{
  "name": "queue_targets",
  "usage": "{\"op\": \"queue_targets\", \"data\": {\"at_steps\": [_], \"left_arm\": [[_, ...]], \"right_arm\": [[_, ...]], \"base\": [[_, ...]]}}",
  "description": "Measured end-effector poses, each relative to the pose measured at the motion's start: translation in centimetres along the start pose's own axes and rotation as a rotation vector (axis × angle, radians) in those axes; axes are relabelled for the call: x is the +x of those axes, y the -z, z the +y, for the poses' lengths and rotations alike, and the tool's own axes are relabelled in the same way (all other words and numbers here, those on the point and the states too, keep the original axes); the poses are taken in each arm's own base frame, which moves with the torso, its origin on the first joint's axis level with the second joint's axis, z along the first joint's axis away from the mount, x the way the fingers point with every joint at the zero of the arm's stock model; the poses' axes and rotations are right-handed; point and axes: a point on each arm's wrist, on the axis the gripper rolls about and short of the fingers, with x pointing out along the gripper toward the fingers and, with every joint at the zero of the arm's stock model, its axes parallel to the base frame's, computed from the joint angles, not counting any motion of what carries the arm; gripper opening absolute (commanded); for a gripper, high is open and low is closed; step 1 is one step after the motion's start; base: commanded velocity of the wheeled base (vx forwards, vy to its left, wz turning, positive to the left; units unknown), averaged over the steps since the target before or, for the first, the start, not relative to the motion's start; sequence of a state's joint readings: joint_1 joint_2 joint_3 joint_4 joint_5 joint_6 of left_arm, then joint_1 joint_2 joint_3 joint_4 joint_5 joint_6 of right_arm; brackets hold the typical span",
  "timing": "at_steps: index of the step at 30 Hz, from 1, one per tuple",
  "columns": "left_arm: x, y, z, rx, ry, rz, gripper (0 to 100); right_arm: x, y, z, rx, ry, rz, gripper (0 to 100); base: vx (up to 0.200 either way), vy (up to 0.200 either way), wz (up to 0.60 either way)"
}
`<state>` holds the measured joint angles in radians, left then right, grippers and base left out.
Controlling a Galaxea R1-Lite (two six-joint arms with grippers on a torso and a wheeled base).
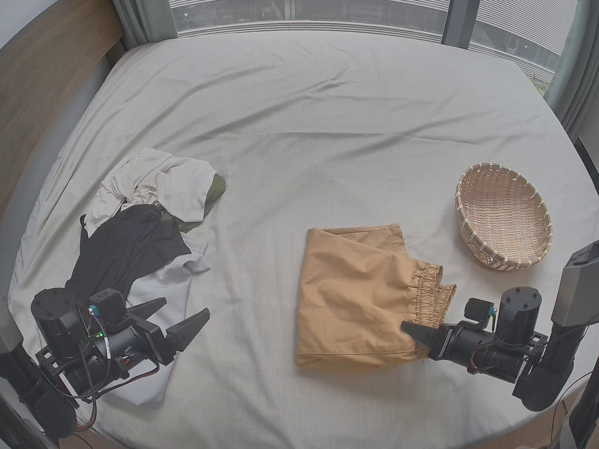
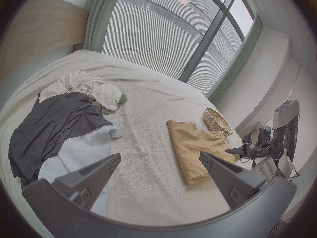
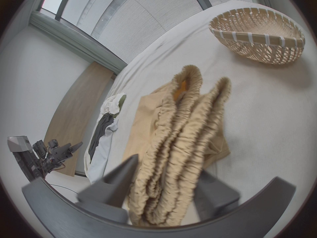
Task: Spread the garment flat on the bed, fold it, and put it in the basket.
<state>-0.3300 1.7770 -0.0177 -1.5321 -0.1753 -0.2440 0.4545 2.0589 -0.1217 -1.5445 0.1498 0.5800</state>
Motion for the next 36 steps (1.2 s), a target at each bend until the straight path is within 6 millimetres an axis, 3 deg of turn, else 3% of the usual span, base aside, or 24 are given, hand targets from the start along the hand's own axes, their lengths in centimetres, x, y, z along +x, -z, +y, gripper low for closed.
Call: {"op": "queue_targets", "data": {"at_steps": [17, 26, 31, 32, 36], "left_arm": [[0.1, 0.2, -0.4, -0.007, 0.008, 0.009, 100], [0.1, 0.3, -0.5, -0.010, 0.012, 0.013, 100], [0.1, 0.3, -0.5, -0.010, 0.014, 0.014, 100], [0.1, 0.3, -0.5, -0.010, 0.014, 0.013, 100], [0.2, 0.3, -0.6, -0.010, 0.014, 0.014, 100]], "right_arm": [[0.7, 1.3, -3.4, 0.056, 0.156, 0.054, 100], [3.2, 0.7, -4.3, 0.039, 0.146, 0.022, 100], [5.1, 0.5, -3.6, 0.013, 0.098, -0.001, 100], [5.3, 0.5, -3.5, 0.009, 0.090, -0.004, 0], [6.1, 0.1, -2.9, -0.003, 0.056, -0.023, 0]], "base": [[0.000, 0.000, 0.00], [0.000, 0.000, 0.00], [0.000, 0.000, 0.00], [0.000, 0.000, 0.00], [0.000, 0.000, 0.00]]}}
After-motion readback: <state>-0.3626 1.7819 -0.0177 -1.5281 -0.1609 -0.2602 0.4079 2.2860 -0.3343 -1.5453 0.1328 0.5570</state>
